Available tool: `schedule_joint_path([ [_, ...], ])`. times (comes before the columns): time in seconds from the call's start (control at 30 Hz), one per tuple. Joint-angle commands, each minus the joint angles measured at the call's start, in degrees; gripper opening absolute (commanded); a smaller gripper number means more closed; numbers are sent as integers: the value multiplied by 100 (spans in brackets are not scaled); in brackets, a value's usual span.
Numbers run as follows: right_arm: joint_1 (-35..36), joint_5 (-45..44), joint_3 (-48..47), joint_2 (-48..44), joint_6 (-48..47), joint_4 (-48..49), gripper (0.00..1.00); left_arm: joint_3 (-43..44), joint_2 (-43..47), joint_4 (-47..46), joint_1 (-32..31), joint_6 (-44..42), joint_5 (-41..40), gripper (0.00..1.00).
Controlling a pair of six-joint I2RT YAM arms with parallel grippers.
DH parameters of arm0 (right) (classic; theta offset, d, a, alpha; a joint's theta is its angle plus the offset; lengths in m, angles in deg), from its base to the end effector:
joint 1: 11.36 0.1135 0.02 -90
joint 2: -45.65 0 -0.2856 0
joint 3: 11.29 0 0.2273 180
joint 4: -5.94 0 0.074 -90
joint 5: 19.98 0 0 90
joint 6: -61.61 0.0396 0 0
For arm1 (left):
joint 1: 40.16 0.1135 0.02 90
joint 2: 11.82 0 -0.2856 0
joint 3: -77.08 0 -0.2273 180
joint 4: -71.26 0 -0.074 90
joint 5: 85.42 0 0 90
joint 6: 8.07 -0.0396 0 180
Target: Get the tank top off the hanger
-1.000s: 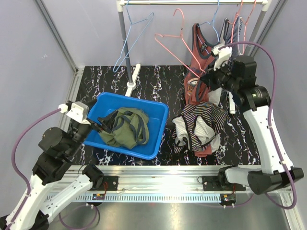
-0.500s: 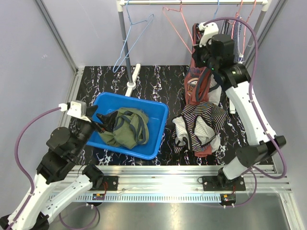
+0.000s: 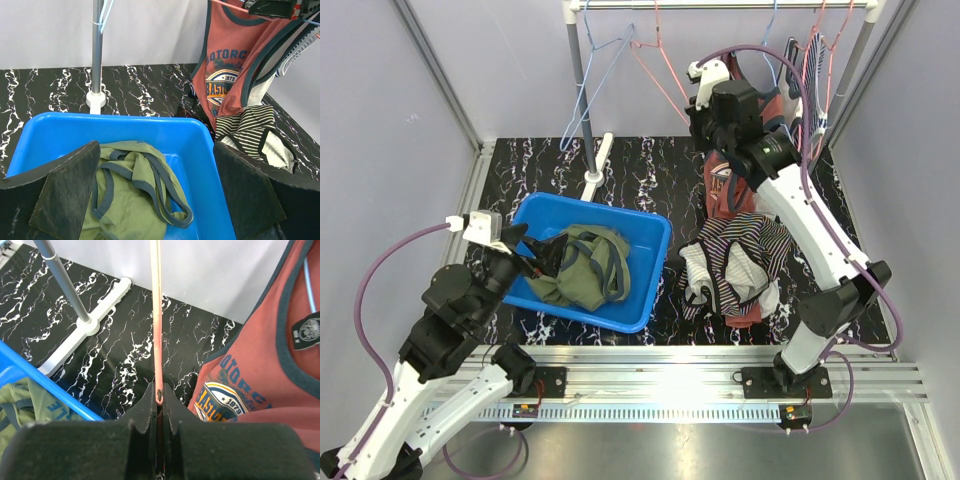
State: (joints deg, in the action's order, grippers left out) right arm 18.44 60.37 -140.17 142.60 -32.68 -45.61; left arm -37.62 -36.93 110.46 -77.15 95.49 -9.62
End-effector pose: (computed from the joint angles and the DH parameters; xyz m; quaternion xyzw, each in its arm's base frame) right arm 0.3104 0.1701 0.4793 -0.1924 0.7928 0.0597 0.5753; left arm 0.0437 -0.0208 0.3833 0.0549 0.6990 -0.2238 0.6770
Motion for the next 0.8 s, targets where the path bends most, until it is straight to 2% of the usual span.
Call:
schedule_joint_path([
  [0.0,131,-239,-279,140,61,215,0,1,14,-219,25,50,-48,99],
  [0.37,307,59,-490,430,-194,268,0,-16,-556,-245,25,472,13,99],
  [0.43,307,209,-446,387,-370,241,5,27,-889,-368,25,498,136,99],
  [0.53,298,350,-175,124,-817,276,38,159,-1381,-684,25,437,548,99],
  [0.57,298,376,-69,18,-1088,294,61,194,-1488,-815,25,428,697,99],
  [0.63,263,507,281,-351,-1336,259,79,247,-1760,-1237,17,472,1172,99],
  [0.67,141,708,371,-613,-1502,128,95,308,-2057,-1326,-27,481,1391,99],
  [0.7,70,875,467,-746,-1574,5,100,448,-2208,-1448,-88,463,1472,99],
  [0.73,-70,1164,599,-887,-1644,-153,100,528,-2357,-1502,-306,428,1559,99],
  [0.77,-245,2011,644,-1166,-1740,-563,100,616,-2698,-1528,-439,384,1543,99],
])
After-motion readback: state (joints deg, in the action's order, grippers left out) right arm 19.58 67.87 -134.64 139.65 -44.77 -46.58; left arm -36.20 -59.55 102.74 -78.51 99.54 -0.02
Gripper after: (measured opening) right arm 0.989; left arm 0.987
